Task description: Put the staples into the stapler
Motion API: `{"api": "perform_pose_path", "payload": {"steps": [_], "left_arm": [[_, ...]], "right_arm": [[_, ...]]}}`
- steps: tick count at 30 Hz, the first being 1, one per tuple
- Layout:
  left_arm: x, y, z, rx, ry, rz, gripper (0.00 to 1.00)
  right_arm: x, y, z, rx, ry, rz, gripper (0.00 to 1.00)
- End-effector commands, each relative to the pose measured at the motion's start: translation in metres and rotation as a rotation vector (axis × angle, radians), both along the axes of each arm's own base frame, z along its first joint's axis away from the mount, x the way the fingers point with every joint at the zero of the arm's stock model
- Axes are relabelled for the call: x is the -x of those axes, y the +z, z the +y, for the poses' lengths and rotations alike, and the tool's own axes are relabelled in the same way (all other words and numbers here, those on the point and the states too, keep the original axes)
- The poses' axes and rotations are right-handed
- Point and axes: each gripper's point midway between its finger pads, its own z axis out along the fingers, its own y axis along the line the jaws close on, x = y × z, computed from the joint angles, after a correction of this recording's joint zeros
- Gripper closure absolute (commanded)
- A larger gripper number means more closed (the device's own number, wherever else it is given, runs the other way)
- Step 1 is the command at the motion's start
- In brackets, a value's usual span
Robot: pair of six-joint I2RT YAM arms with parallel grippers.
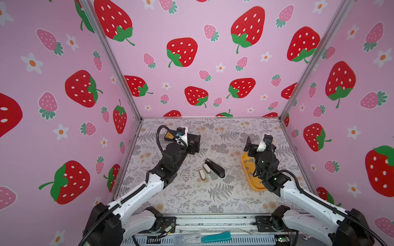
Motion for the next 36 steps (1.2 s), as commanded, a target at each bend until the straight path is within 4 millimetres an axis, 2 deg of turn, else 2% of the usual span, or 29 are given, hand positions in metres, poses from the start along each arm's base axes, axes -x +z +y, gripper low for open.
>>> {"api": "perform_pose_path", "payload": {"steps": [1, 3, 6, 8, 10, 12, 15, 18, 20, 24, 27, 28, 30, 32, 36], "left_arm": [[0.007, -0.031, 0.072, -0.089, 0.246, 0.020, 0.12], [0.009, -0.051, 0.110, -0.085, 0.351, 0.063, 0.10], [0.007, -0.096, 0.162, -0.057, 0.499, 0.147, 0.10], [0.008, -0.129, 0.189, -0.035, 0.592, 0.181, 0.10], [0.007, -0.157, 0.205, 0.003, 0.642, 0.220, 0.10], [0.002, -0.174, 0.206, 0.003, 0.639, 0.255, 0.11], [-0.009, -0.177, 0.198, -0.032, 0.583, 0.268, 0.12], [-0.010, -0.179, 0.209, -0.043, 0.633, 0.229, 0.08], [-0.019, -0.187, 0.211, 0.000, 0.601, 0.244, 0.07], [-0.040, -0.205, 0.181, -0.053, 0.394, 0.300, 0.08], [-0.046, -0.209, 0.158, -0.084, 0.246, 0.313, 0.10], [-0.048, -0.209, 0.153, -0.090, 0.218, 0.325, 0.01], [-0.053, -0.212, 0.157, -0.085, 0.237, 0.354, 0.01], [-0.057, -0.214, 0.173, -0.079, 0.334, 0.389, 0.01], [-0.057, -0.214, 0.171, -0.089, 0.338, 0.390, 0.01]], "right_arm": [[-0.009, -0.029, -0.052, 0.114, -0.118, 0.082, 0.01], [-0.011, -0.051, -0.069, 0.066, -0.088, 0.073, 0.01], [-0.005, -0.087, -0.093, 0.103, -0.126, 0.045, 0.01], [-0.007, -0.100, -0.092, 0.141, -0.105, 0.049, 0.01], [-0.014, -0.107, -0.086, 0.182, -0.075, 0.072, 0.01], [-0.015, -0.108, -0.085, 0.186, -0.065, 0.055, 0.01], [-0.016, -0.108, -0.083, 0.196, -0.056, 0.023, 0.01], [-0.023, -0.115, -0.079, 0.226, -0.039, 0.025, 0.01], [-0.030, -0.124, -0.078, 0.242, -0.043, 0.041, 0.01], [-0.047, -0.139, -0.078, 0.242, -0.019, 0.099, 0.01], [-0.043, -0.145, -0.085, 0.195, -0.007, 0.088, 0.01], [-0.043, -0.145, -0.087, 0.189, -0.016, 0.065, 0.01], [-0.047, -0.151, -0.086, 0.189, -0.011, 0.112, 0.01], [-0.046, -0.146, -0.087, 0.187, -0.015, 0.081, 0.01], [-0.046, -0.147, -0.087, 0.187, -0.016, 0.091, 0.01]]}}
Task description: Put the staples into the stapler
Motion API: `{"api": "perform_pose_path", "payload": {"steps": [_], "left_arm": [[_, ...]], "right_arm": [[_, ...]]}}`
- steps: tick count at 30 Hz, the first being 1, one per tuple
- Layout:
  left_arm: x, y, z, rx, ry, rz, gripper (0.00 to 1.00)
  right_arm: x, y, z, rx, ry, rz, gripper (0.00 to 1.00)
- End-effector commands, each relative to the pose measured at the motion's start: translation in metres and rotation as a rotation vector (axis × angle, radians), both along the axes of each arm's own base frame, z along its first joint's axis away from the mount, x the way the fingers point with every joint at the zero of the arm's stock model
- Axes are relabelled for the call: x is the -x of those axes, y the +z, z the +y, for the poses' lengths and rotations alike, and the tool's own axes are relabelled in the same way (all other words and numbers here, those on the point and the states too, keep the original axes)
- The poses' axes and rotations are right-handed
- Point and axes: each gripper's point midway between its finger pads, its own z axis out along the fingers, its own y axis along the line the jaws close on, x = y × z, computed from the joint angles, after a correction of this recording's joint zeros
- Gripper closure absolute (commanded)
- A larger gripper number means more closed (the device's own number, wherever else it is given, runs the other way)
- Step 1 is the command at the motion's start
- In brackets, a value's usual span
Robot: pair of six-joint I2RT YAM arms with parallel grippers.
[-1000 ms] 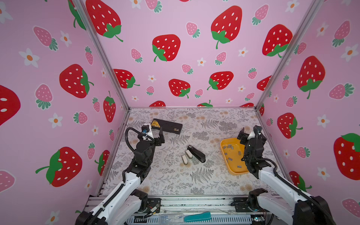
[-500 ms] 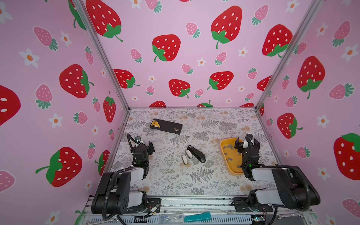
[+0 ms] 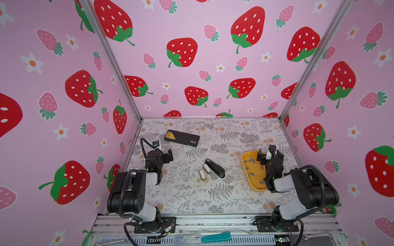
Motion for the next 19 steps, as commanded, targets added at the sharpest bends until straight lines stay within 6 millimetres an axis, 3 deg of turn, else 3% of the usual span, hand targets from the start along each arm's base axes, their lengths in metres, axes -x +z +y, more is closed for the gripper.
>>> {"api": "perform_pose_path", "payload": {"steps": [1, 19], "left_arm": [[-0.0019, -0.0025, 0.0011, -0.013, 0.008, 0.021, 0.01], [-0.0042, -0.0038, -0.0057, -0.062, 0.002, 0.039, 0.01]], "right_arm": [[-0.0025, 0.0091, 0.0007, -0.015, 0.007, -0.035, 0.01], [-0.0031, 0.0091, 0.0009, -0.013, 0.008, -0.034, 0.01]]}}
